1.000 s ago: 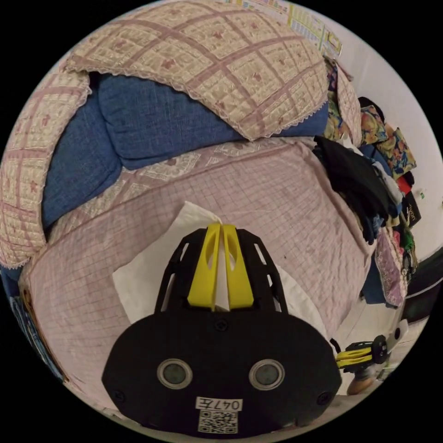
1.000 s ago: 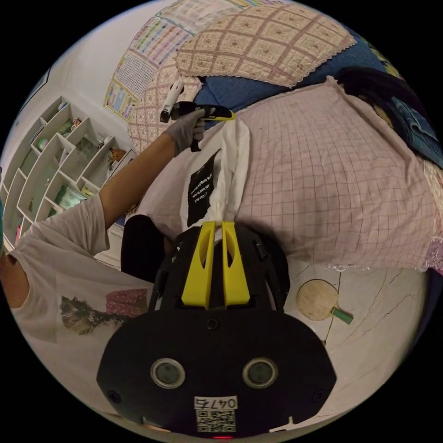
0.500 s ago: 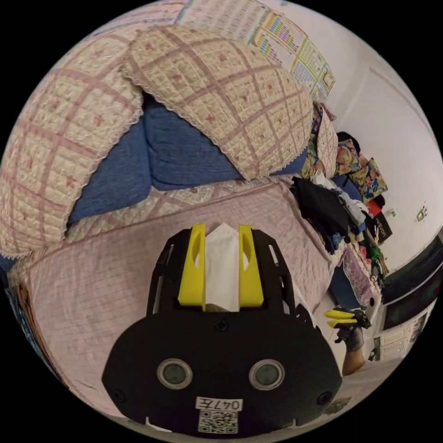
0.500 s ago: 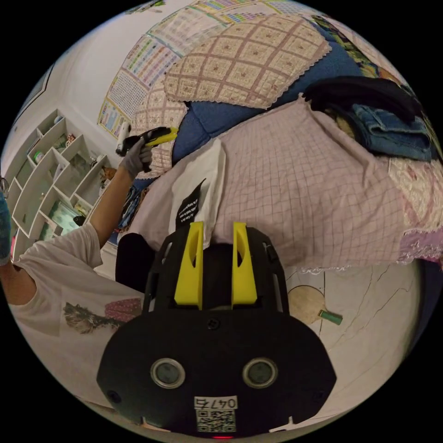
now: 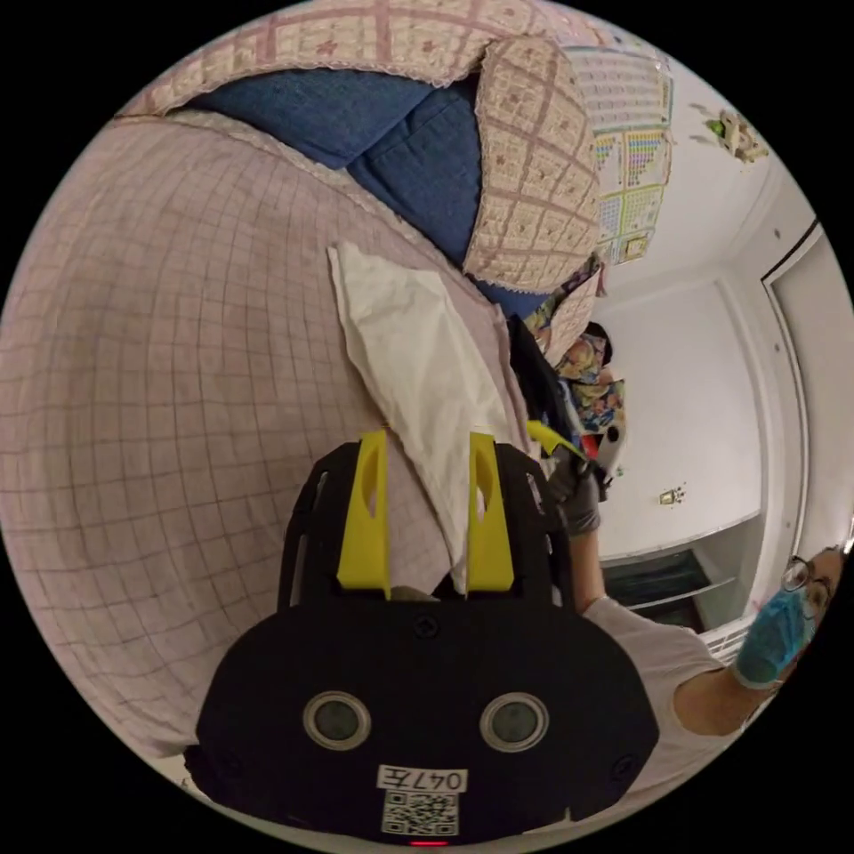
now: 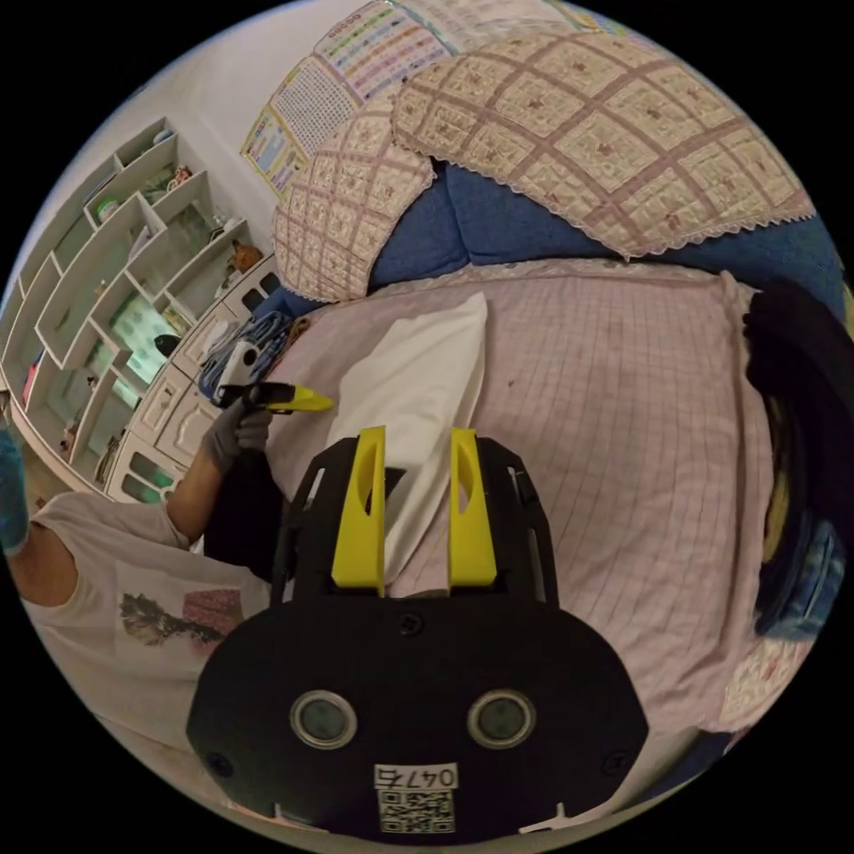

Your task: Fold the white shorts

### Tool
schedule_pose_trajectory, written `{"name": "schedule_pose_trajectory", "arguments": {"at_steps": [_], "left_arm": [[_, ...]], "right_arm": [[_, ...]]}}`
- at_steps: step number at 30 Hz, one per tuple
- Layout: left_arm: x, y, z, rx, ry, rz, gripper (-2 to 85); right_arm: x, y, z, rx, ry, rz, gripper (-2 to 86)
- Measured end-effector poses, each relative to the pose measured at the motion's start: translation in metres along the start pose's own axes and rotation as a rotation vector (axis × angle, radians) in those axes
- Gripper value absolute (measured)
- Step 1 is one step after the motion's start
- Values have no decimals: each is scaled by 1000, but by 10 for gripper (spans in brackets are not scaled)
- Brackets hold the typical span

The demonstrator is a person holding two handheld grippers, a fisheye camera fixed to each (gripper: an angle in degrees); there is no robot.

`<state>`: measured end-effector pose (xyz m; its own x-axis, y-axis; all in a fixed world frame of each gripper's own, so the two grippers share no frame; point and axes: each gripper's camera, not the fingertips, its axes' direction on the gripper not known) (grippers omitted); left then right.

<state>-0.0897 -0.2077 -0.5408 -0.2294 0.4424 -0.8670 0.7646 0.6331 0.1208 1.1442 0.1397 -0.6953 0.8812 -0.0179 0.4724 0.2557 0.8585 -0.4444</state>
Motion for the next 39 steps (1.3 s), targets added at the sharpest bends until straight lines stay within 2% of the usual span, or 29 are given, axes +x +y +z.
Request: {"name": "schedule_pose_trajectory", "arguments": {"at_steps": [3, 5, 11, 15, 21, 25, 28, 30, 32, 34, 37, 39], "left_arm": [[-7, 1, 12, 2, -49, -7, 135], [-17, 3, 15, 22, -36, -24, 134], [-59, 6, 25, 39, 126, -103, 129], [-74, 3, 41, 11, 193, -99, 125], [-90, 0, 64, -4, 161, -76, 83], [-104, 1, 71, -8, 244, -57, 16], [-105, 2, 63, -3, 403, 24, -5], [-96, 4, 43, 17, 542, 143, -9], [-83, 6, 25, 35, 607, 246, -10], [-69, 3, 8, 58, 590, 323, -10], [-54, -31, -9, 80, 452, 370, -10], [-43, -73, -19, 122, 422, 415, -10]], "right_arm": [[27, -27, 23, -49, 14, 16, 72], [52, -45, 44, -95, -66, 46, 72], [111, -70, 89, -165, -308, 144, 55], [126, -82, 107, -171, -424, 150, 38], [131, -100, 133, -198, -515, 144, 0], [120, -109, 126, -105, -587, 88, -11], [97, -117, 100, -6, -643, 3, -11], [76, -121, 79, 49, -644, -58, -11], [38, -129, 55, 85, -657, -175, -11], [10, -140, 44, 88, -569, -235, -11], [-13, -172, 46, 91, -389, -263, -9], [-19, -192, 47, 168, -353, -290, -8]]}}
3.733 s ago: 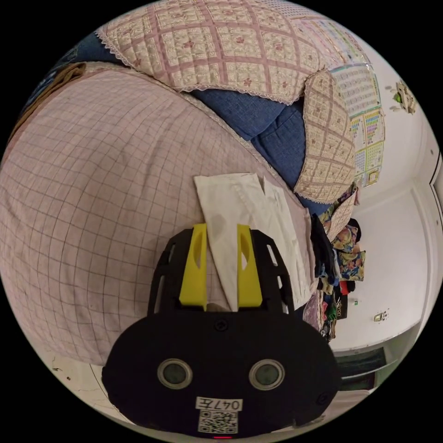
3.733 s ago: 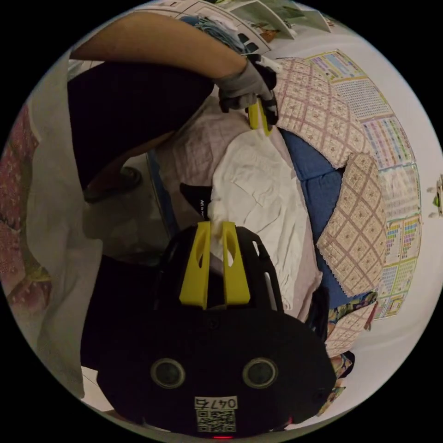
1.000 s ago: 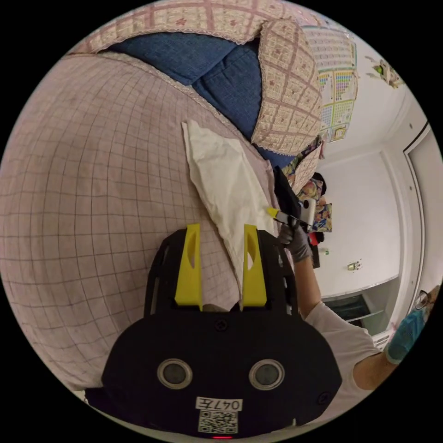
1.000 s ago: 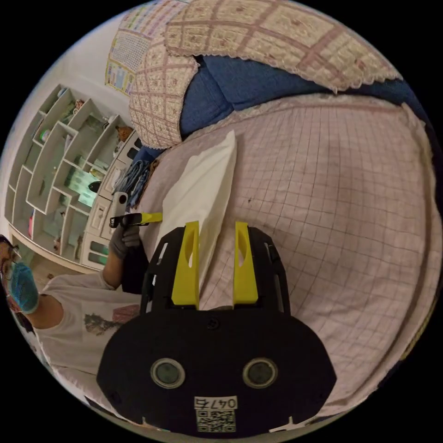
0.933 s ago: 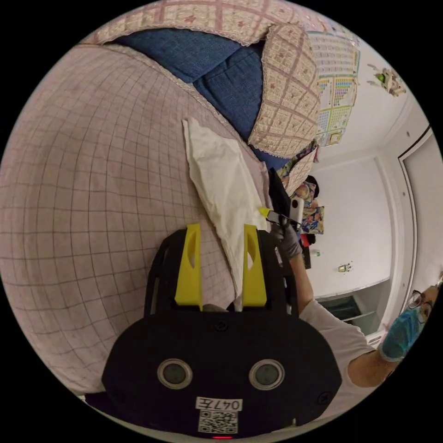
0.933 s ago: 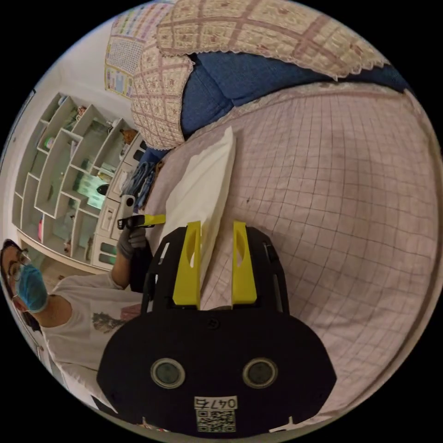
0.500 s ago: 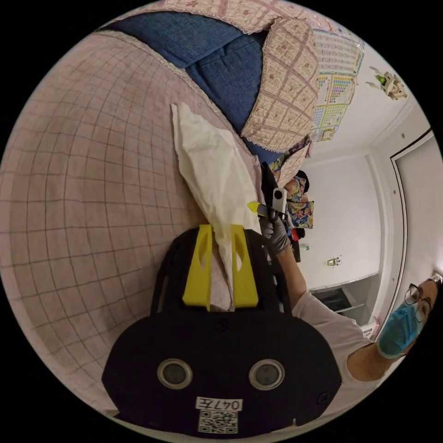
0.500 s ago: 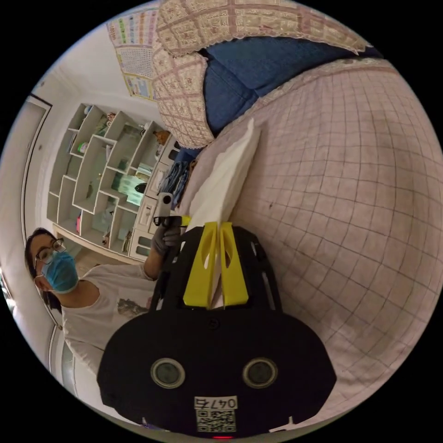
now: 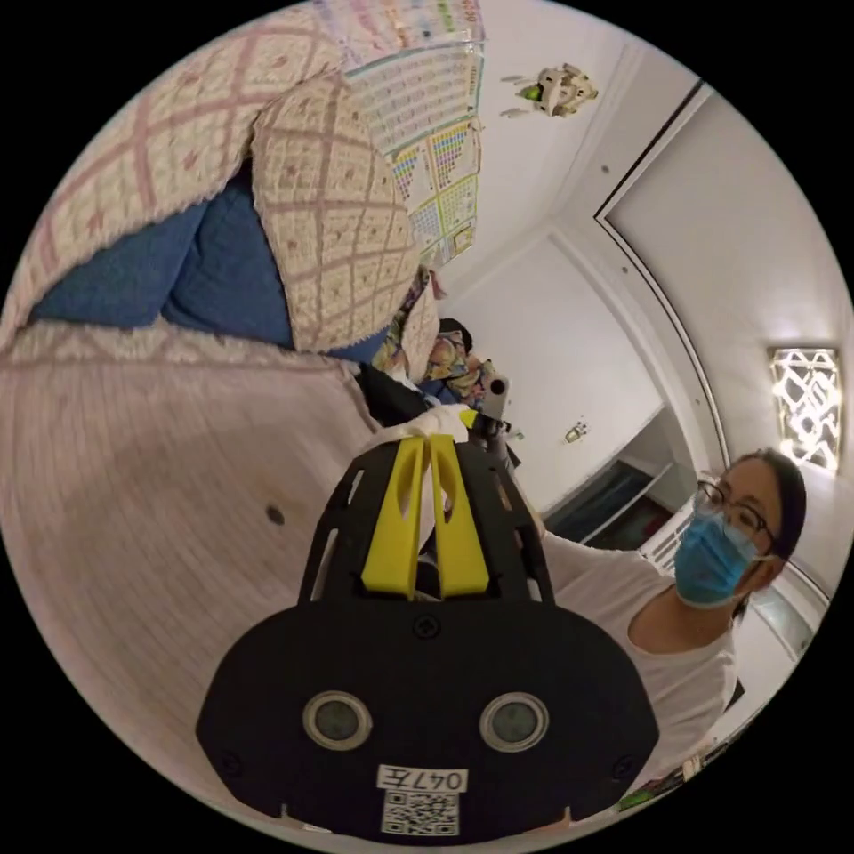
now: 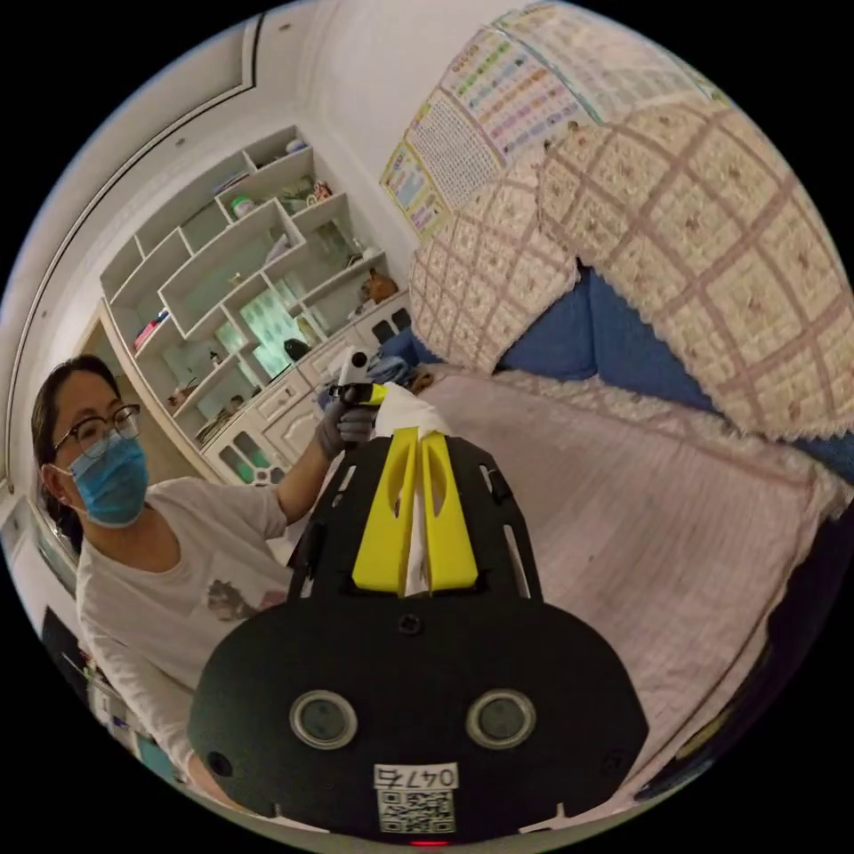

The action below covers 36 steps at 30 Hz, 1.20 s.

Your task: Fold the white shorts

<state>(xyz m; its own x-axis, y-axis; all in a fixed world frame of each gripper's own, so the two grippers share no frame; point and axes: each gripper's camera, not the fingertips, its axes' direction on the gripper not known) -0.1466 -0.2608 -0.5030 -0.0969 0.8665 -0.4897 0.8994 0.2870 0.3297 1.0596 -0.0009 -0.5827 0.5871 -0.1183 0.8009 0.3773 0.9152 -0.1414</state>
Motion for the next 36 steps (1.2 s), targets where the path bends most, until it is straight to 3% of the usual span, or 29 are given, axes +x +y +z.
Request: {"name": "schedule_pose_trajectory", "arguments": {"at_steps": [4, 7, 11, 15, 19, 24, 31, 36], "left_arm": [[25, -38, -9, 16, 16, 234, -10], [31, -29, -4, -147, -137, 274, -9], [-45, 25, 22, -430, -189, -36, -9], [-113, 95, 50, -566, -163, -298, -9], [-126, 116, 50, -491, -91, -355, -5], [-112, 122, 38, -462, -184, -326, 48], [-47, 127, 13, -292, -339, -175, 44], [-14, 131, 93, -302, -280, -60, 15]], "right_arm": [[-26, -21, 9, 207, -15, -199, -9], [-35, -8, 54, 124, 26, -227, -8], [-9, 49, 166, -196, 43, -7, -10], [7, 100, 245, -327, 32, 166, -10], [18, 115, 283, -261, -25, 282, -6], [28, 112, 323, -332, -68, 353, 55], [18, 67, 350, -166, 148, 227, 72], [32, 4, 422, -118, 152, 90, 82]]}}
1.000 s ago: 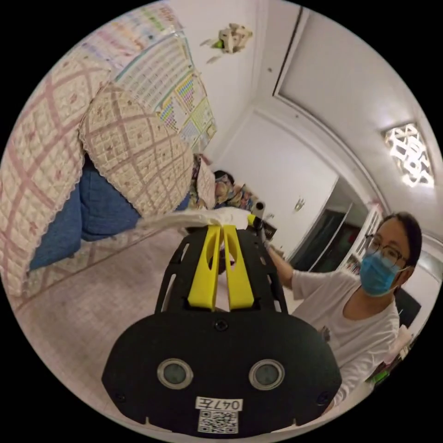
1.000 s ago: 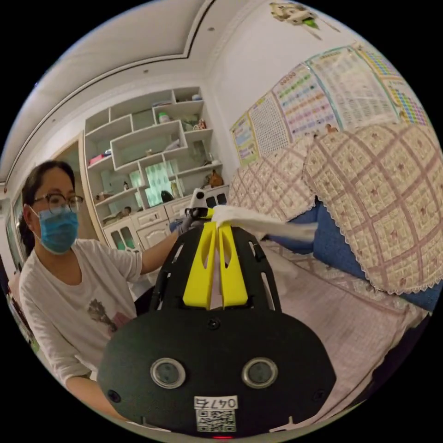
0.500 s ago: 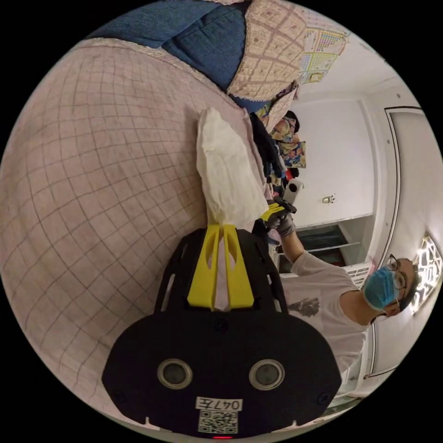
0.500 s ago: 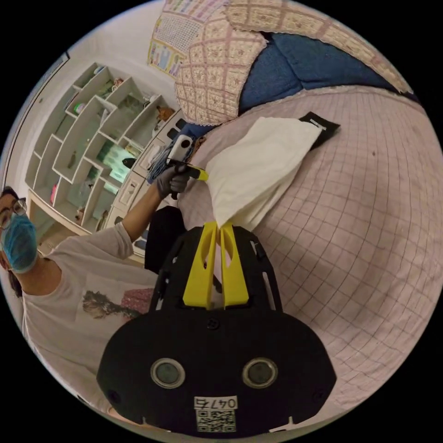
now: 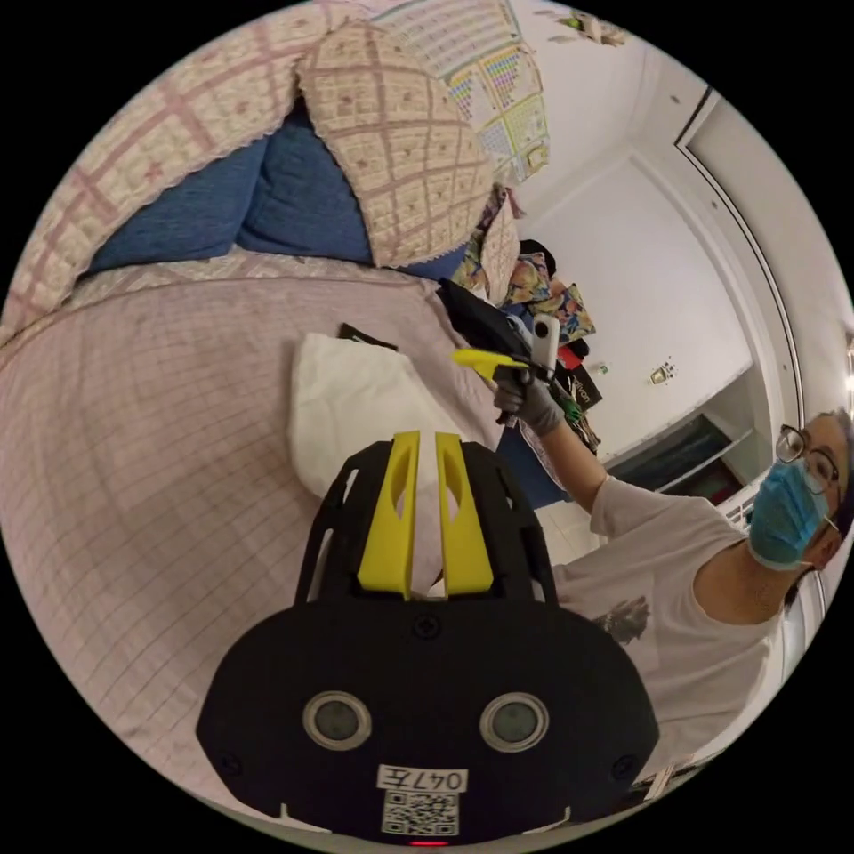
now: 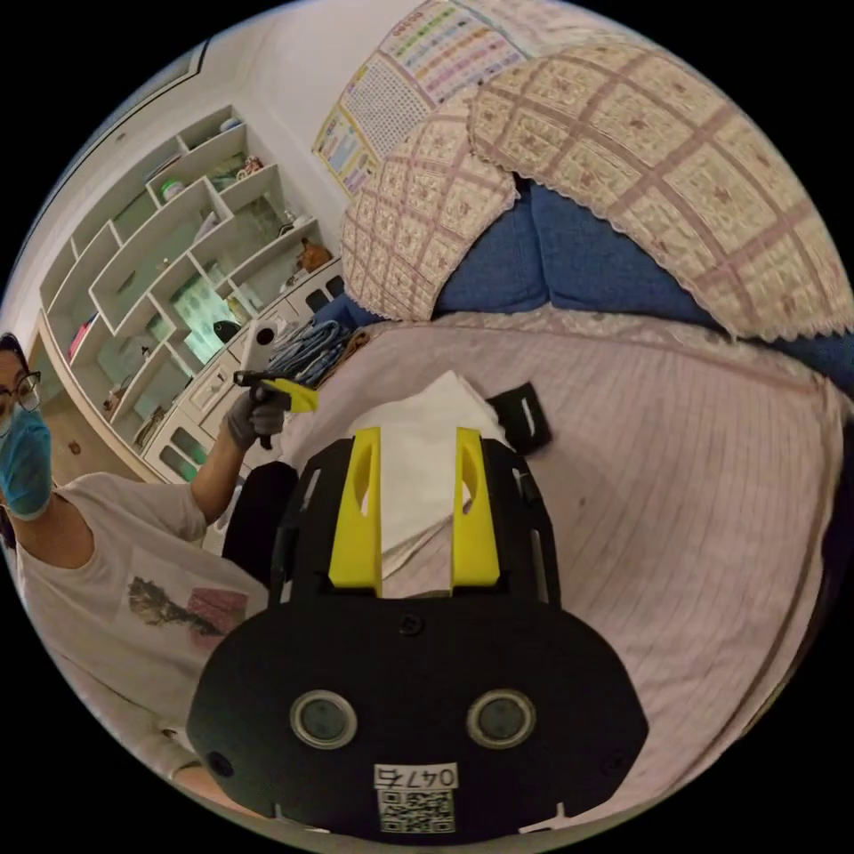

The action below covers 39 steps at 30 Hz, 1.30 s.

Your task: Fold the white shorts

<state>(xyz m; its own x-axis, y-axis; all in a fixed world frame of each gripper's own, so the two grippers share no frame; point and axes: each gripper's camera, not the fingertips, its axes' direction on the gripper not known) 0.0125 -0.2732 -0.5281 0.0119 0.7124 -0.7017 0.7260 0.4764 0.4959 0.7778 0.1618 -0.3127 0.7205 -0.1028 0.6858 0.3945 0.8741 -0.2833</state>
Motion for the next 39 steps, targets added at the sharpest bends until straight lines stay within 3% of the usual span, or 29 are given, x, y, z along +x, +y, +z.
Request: {"name": "schedule_pose_trajectory", "arguments": {"at_steps": [9, 15, 18, 22, 26, 33, 39], "left_arm": [[-35, 45, 53, 75, -133, -260, -9], [-27, 69, 84, 10, -167, -302, -10], [-18, 86, 91, 12, -174, -294, -10], [-4, 117, 84, 143, -159, -292, -10], [40, 164, 56, 354, -354, -231, -10], [148, 267, 28, 664, -821, -88, -10], [187, 339, 45, 853, -971, -89, -10]], "right_arm": [[3, -70, 182, -337, -87, -60, 101], [-42, -94, 260, -336, -227, -65, 48], [-91, -109, 285, -306, -157, -148, 20], [-213, -121, 314, -255, 178, -469, 8], [-341, -128, 341, -178, 461, -727, 6], [-477, -190, 365, -59, 614, -821, 5], [-579, -278, 442, -80, 637, -832, 5]]}}
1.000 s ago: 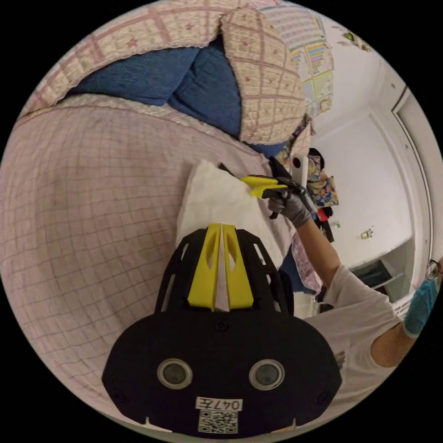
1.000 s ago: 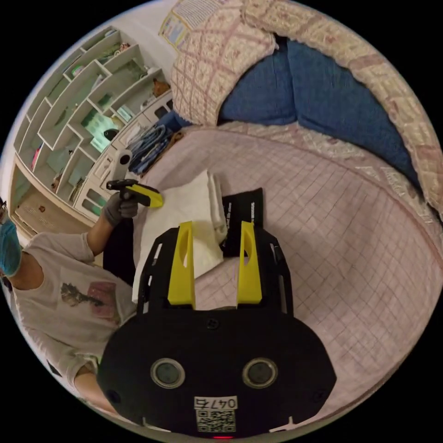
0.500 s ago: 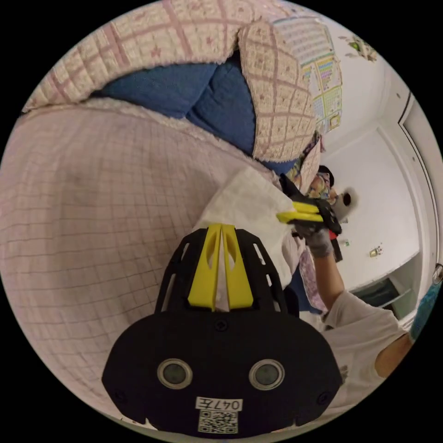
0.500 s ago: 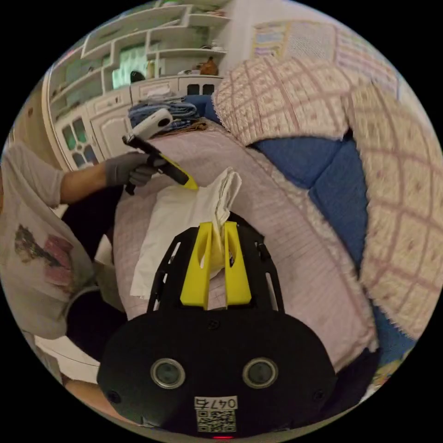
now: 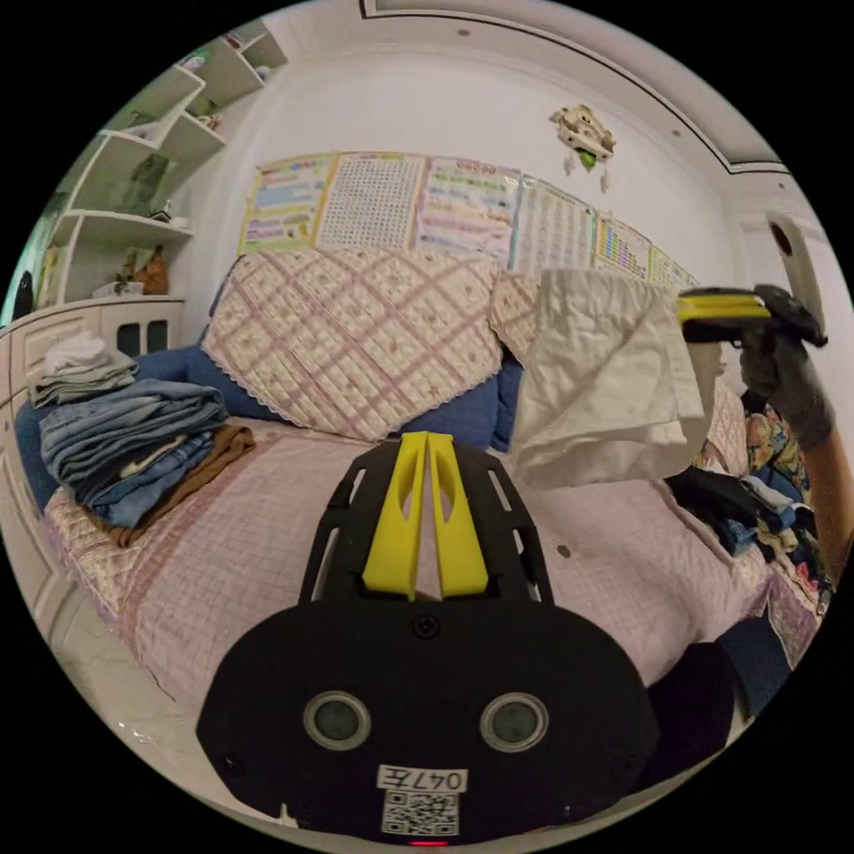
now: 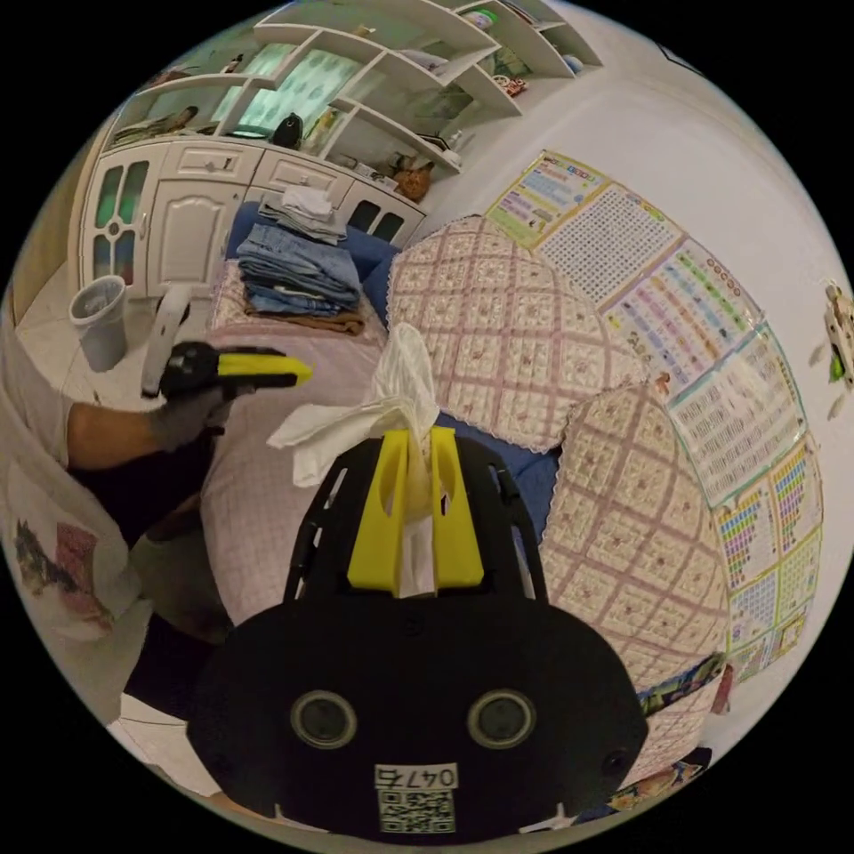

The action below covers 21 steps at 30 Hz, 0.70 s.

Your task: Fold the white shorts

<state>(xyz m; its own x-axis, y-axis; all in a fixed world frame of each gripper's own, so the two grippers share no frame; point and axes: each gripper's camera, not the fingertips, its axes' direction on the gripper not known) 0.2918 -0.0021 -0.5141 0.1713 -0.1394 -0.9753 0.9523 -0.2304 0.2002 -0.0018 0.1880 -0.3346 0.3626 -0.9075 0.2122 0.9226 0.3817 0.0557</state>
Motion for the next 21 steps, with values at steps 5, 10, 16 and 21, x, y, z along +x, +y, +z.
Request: {"name": "schedule_pose_trajectory", "arguments": {"at_steps": [5, 10, 16, 21], "left_arm": [[-7, 34, -15, -49, 79, -4, -10], [-36, 56, -24, -100, 139, -81, -10], [-78, 77, -26, -163, 279, -244, -10], [-99, 91, -36, -137, 317, -348, -10]], "right_arm": [[-45, -161, 29, 80, -163, -78, 5], [-73, -305, 62, 161, -516, -47, 5], [-84, -447, 128, 226, -1048, 140, 5], [-70, -498, 236, 196, -1204, 472, 6]]}}
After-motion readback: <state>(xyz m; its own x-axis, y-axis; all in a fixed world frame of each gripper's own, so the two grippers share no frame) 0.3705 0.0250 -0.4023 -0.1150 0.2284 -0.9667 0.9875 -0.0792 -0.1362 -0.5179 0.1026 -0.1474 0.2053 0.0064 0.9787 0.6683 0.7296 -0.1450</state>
